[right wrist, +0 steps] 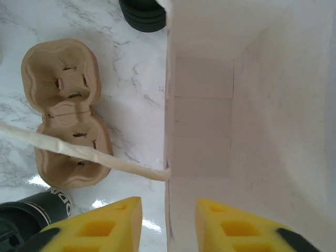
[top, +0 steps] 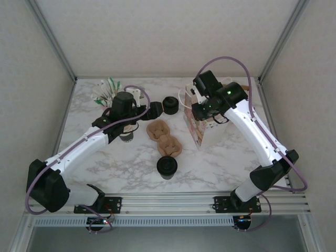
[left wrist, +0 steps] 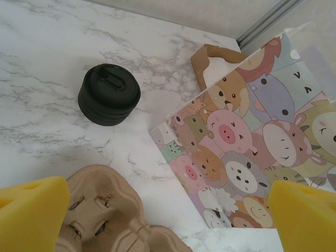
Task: Pack the takeout coffee
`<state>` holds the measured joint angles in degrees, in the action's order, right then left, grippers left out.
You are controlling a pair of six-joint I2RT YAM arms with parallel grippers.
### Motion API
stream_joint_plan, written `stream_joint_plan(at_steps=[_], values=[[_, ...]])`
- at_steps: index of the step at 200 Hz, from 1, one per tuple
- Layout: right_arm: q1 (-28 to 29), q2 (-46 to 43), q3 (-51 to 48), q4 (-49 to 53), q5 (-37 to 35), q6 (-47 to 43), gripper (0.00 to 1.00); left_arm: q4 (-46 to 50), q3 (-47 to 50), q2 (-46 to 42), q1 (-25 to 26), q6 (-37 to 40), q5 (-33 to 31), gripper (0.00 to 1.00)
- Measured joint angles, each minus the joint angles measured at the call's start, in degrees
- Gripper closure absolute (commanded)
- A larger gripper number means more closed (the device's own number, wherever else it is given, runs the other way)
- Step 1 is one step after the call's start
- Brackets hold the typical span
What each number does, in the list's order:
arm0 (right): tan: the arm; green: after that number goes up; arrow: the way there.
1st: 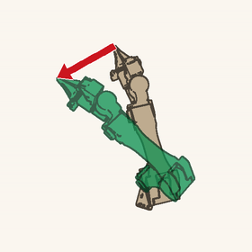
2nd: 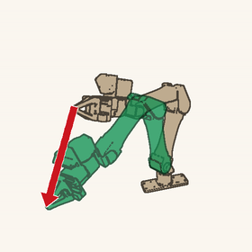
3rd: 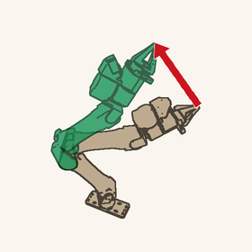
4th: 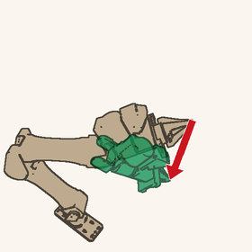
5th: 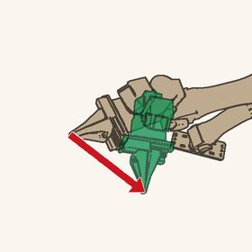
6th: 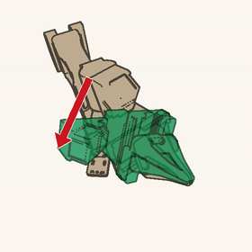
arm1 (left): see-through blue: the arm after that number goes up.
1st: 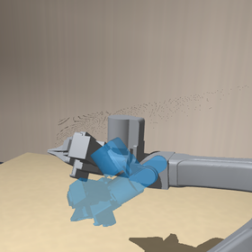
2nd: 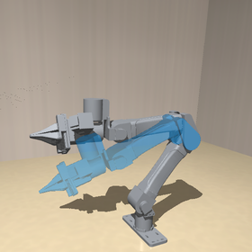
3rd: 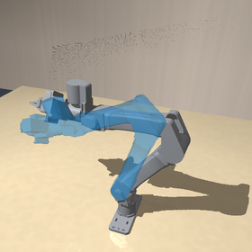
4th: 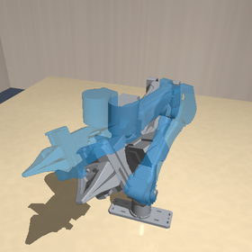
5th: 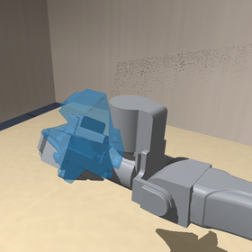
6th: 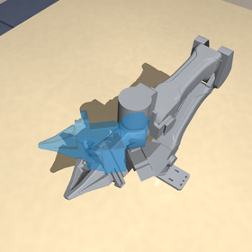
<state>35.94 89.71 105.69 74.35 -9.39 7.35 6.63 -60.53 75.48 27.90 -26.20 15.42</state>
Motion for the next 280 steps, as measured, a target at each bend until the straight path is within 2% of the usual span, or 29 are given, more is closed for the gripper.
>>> stream_joint_plan(at_steps=[31,62,88,115,184,219,255,280], values=[[0.0,-3.2,0.4,-0.7,0.7,1.4,0.33,-0.2,1.2,-3.9,0.0,-0.2,-0.9,0.00],[0.3,-8.8,0.4,-3.5,5.0,1.9,0.01,-0.9,3.9,-10.7,0.0,-0.8,-2.9,0.00],[1.9,-11.7,0.4,-6.5,9.3,2.4,0.01,-1.3,6.8,-16.6,0.0,-1.3,-5.2,0.00],[5.7,-10.8,0.4,-8.4,11.4,2.5,0.01,-1.0,9.8,-20.7,0.0,-2.7,-6.6,0.00],[16.2,1.4,4.3,-8.8,10.8,3.0,0.01,2.7,23.9,-28.0,0.0,-10.8,-4.8,0.00],[16.8,6.6,3.6,-9.5,8.5,4.3,0.01,3.1,31.3,-32.3,0.0,-15.3,-3.6,0.00],[16.8,9.5,-0.7,-12.0,6.1,6.6,0.01,3.1,37.2,-32.5,-0.2,-18.5,-2.1,0.00],[16.8,12.7,-3.3,-15.1,6.5,6.9,0.01,1.8,39.5,-31.8,-0.3,-20.0,-1.6,0.07]])
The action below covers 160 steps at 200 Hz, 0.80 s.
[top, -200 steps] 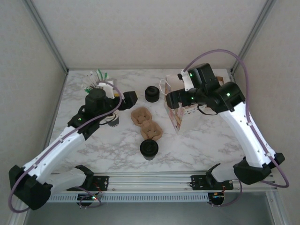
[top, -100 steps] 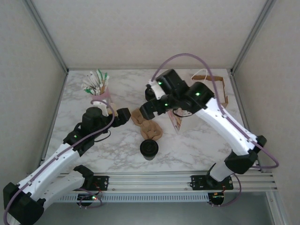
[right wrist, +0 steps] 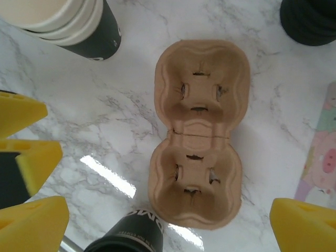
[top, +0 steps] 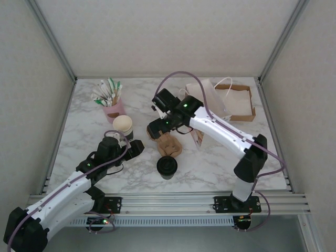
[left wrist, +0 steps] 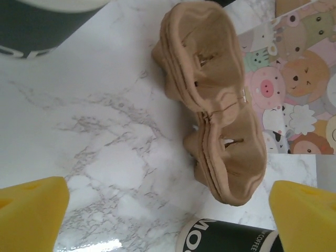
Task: Pack the takeout coffee
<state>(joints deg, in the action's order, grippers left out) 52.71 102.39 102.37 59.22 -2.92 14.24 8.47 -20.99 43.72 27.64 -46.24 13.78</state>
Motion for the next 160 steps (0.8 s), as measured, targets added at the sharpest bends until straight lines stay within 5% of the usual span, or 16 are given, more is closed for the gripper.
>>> stream_joint_plan(at_steps=[52,160], values=[[-0.1,5.5,-4.1,-5.9,1.7,0.0,0.25,-4.7,3.1,1.4,-0.6,-3.0,0.9,0.27],[-3.4,11.3,-4.8,-7.2,0.1,0.8,0.44,-19.4,4.6,17.2,-8.0,-3.6,15.0,0.60]])
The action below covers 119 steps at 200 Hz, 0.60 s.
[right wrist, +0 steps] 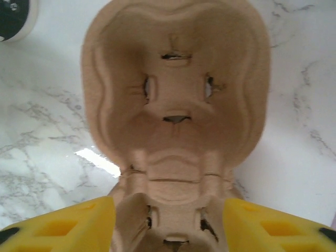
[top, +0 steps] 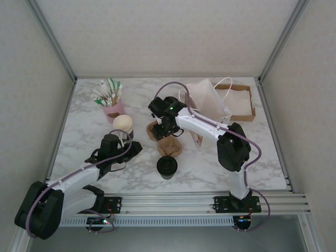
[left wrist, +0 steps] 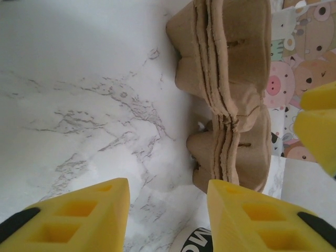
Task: Pack the takeout coffee
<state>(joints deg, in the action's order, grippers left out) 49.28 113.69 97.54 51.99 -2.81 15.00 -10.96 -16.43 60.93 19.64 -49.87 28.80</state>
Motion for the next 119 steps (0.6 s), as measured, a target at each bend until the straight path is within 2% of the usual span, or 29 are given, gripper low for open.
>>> stream_joint_plan(at_steps=[69,119], values=[[-1.0,2.9,0.1,0.6,1.6,-1.2,0.44,-0.5,-2.9,4.6,0.0,2.6,-0.2,0.60],[-1.0,3.5,1.2,1.7,3.1,-2.3,0.48,-2.2,-4.3,9.4,0.0,3.1,0.0,0.61]])
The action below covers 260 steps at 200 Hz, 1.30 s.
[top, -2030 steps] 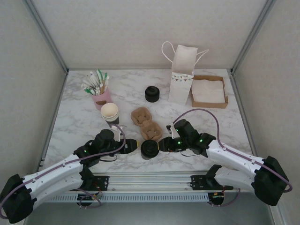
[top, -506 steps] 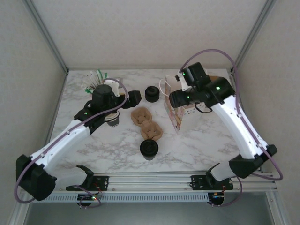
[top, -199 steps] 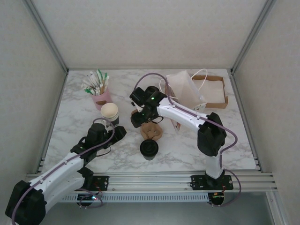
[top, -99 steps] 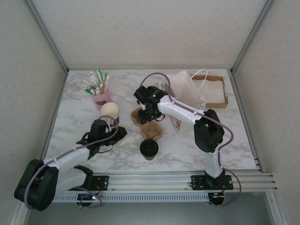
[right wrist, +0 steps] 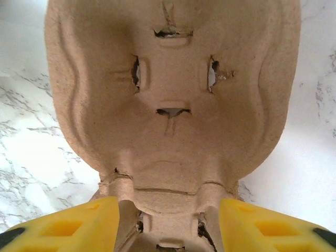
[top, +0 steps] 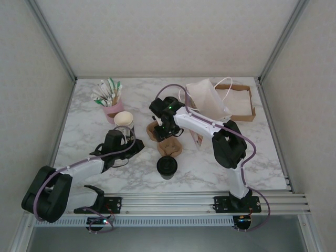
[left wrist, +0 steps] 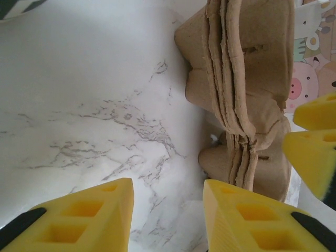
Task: Pack the takeout coffee
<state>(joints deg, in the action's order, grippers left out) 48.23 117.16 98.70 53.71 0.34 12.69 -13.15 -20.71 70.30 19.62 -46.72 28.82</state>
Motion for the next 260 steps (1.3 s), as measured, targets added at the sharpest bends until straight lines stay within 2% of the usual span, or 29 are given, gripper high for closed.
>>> stream_joint_plan(at_steps=[65,197,260], values=[[0.0,2.1,1.7,0.5,1.0,0.0,0.52,-1.5,-1.6,2.9,0.0,0.3,0.6,0.63],[0.0,3.8,2.8,1.8,0.8,0.0,0.53,-1.7,-2.4,4.5,0.0,0.9,1.4,0.65],[0.0,3.8,2.8,1.8,0.8,0.0,0.52,-4.0,-2.4,5.6,0.0,0.6,1.9,0.61]])
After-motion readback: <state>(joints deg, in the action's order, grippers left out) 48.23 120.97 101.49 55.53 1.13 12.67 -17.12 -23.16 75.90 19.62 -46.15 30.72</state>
